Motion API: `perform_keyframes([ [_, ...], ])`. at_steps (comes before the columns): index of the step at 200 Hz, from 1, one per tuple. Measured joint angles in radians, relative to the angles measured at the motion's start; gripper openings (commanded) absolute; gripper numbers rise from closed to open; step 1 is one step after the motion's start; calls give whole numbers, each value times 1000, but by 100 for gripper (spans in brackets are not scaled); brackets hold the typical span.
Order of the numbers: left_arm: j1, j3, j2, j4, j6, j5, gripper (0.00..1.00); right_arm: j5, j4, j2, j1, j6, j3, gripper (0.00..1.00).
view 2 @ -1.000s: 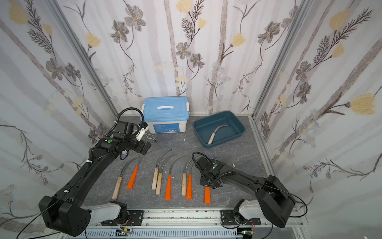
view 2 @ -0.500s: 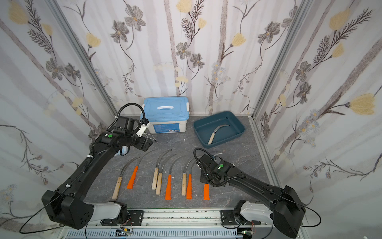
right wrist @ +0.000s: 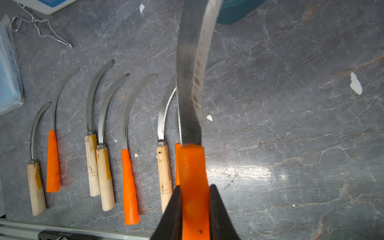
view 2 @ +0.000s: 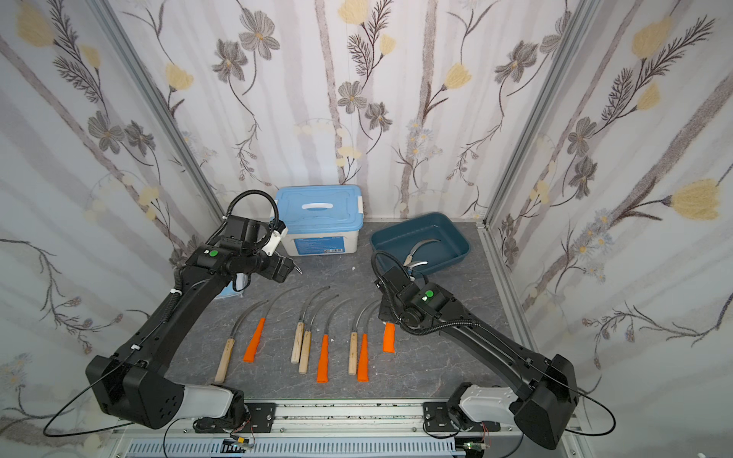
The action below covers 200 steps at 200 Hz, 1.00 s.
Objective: Put small sickles into storage boxes
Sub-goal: Pick up the sickle at the center of the board, then place the sickle in the storage box.
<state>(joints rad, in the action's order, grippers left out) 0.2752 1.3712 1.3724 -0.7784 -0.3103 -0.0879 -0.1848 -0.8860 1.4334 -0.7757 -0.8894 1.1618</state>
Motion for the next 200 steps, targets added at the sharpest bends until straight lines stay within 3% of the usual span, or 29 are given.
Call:
perform_keyframes([
  [119, 0, -78, -89, 2, -3, 35, 100, 63, 14, 450, 401, 259, 522, 10],
  [200, 0, -146, -140, 3, 24, 22, 100, 128, 150, 649, 498, 307, 646, 10],
])
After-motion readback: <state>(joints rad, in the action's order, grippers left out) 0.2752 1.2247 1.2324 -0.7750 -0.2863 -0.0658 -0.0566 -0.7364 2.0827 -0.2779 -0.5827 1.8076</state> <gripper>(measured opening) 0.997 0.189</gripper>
